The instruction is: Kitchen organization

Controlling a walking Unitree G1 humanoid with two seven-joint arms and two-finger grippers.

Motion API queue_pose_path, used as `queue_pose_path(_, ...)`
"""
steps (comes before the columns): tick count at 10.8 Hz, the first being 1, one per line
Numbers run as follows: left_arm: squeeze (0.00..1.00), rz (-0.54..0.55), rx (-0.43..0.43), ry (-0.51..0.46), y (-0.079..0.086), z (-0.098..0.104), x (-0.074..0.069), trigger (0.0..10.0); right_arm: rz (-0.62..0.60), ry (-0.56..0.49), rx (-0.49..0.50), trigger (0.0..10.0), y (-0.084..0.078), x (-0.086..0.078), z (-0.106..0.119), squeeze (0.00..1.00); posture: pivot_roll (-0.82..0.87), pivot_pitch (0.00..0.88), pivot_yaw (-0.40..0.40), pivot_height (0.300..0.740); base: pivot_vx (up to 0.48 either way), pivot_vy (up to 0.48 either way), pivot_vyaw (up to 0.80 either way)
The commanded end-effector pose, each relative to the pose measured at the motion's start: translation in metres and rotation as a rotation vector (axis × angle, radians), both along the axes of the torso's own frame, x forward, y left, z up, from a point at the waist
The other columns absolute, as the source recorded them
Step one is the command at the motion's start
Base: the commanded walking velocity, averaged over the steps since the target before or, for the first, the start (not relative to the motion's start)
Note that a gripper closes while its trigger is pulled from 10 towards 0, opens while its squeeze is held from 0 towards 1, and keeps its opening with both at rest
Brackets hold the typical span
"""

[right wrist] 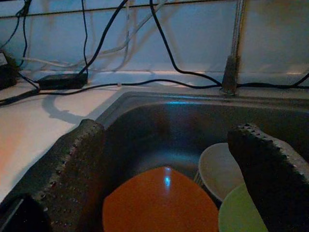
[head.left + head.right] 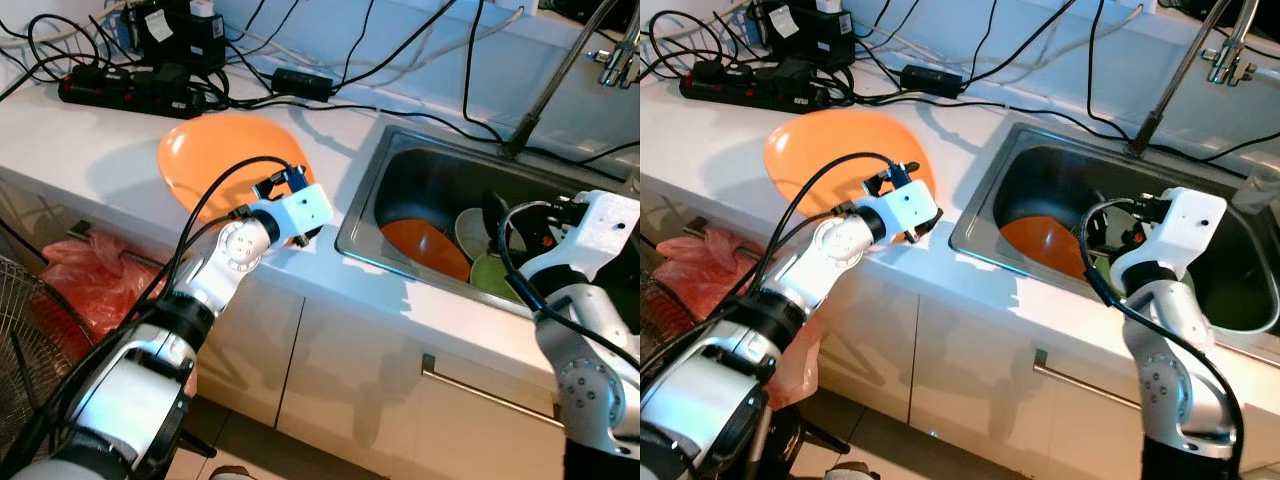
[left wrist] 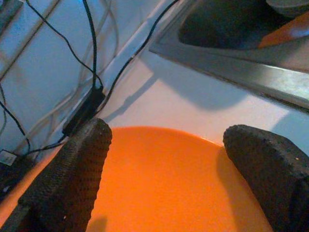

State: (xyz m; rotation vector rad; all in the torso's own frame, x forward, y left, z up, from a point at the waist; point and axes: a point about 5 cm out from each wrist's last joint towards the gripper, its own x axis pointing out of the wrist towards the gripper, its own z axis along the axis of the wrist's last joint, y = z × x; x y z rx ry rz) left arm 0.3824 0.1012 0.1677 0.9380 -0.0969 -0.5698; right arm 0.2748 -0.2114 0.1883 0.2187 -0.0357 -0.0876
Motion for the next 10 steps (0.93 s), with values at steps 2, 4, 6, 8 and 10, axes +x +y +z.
queue_pose_path(2, 0.00, 0.037, 0.014, 0.059, 0.001, -0.014, 0.001, 10.0, -0.023, -0.007, -0.022, 10.0, -0.010, 0.000, 0.007, 0.00, 0.22, 0.000, -0.167, 0.740, 0.000, 0.000, 0.00)
queue_pose_path(4, 0.00, 0.029, 0.019, 0.054, 0.002, -0.014, 0.002, 10.0, -0.016, -0.002, -0.026, 10.0, -0.010, 0.000, 0.008, 0.00, 0.22, 0.000, -0.177, 0.740, 0.000, 0.000, 0.00)
queue_pose_path(6, 0.00, 0.053, 0.041, 0.034, 0.007, -0.014, 0.005, 10.0, -0.019, 0.005, -0.030, 10.0, -0.012, -0.001, 0.008, 0.00, 0.21, 0.000, -0.183, 0.740, 0.000, 0.000, 0.00)
queue_pose_path(8, 0.00, 0.125, 0.023, -0.016, 0.016, -0.007, 0.011, 10.0, -0.021, 0.009, -0.037, 10.0, -0.013, -0.002, 0.008, 0.00, 0.20, 0.000, -0.181, 0.740, 0.000, 0.000, 0.00)
queue_pose_path(10, 0.00, 0.176, -0.022, -0.127, 0.019, 0.013, 0.019, 10.0, -0.027, 0.009, -0.040, 10.0, -0.013, -0.003, 0.009, 0.00, 0.20, 0.000, -0.178, 0.740, 0.000, 0.000, 0.00)
